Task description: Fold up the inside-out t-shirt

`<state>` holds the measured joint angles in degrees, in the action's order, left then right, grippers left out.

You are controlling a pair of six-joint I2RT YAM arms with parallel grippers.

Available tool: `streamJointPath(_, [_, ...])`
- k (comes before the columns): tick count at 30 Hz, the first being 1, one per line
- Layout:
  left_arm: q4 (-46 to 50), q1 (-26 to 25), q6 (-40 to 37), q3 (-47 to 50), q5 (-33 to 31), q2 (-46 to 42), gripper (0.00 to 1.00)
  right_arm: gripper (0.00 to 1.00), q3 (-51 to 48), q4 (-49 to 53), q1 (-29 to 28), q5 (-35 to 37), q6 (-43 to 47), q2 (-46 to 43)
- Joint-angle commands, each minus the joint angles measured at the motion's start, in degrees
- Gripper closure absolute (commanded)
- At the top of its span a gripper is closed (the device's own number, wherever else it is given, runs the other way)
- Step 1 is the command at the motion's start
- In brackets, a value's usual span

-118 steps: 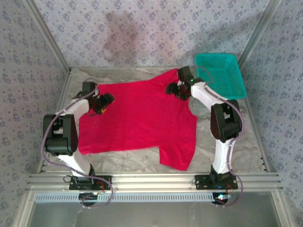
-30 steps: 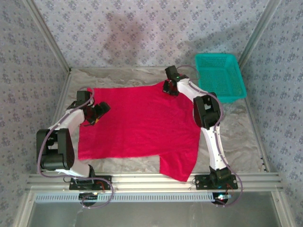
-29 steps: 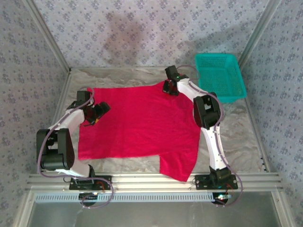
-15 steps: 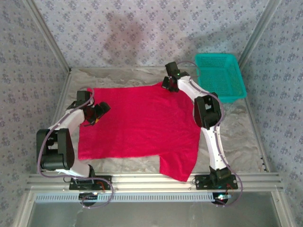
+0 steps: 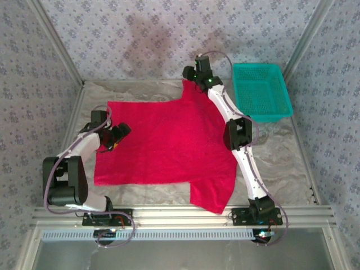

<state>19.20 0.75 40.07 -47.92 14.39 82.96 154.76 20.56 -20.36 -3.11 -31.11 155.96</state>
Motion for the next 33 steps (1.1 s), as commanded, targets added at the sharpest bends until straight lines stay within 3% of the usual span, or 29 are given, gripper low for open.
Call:
streamJointPath(1, [-0.86,-0.02,0.92,0.45,1.01,-2.61,0.14,0.23,-1.96,4.69,0.85,-4.47,-2.38,-2.06])
streamJointPath(9, [0.83,-0.95,1.53,-4.01,2.16,-2.13,0.14,0.22,-31.97,3.41,0.76,1.62,2.17,-21.57])
streamJointPath(14, [0.66,-0.94,0.85,-8.81,1.78,2.79,0.13,0.21,-37.79,5.02,1.41,0.58,0.58,-22.53])
streamJointPath(19, [0.22,-0.14,0.42,-15.67,1.73,13.0,0.13,0.21,-42.67,5.62,2.67,0.28,-2.57,-22.47])
streamJointPath(26, [1.24,1.81,0.69,-28.85,2.6,29.05,0.13,0.21,-41.9,3.97,5.89,0.45,-4.48,-18.03])
streamJointPath(33, [0.51,4.37,2.12,-41.64,2.76,44.38,0.13,0.25,-25.61,8.51,7.75,1.01,-6.41,-5.95])
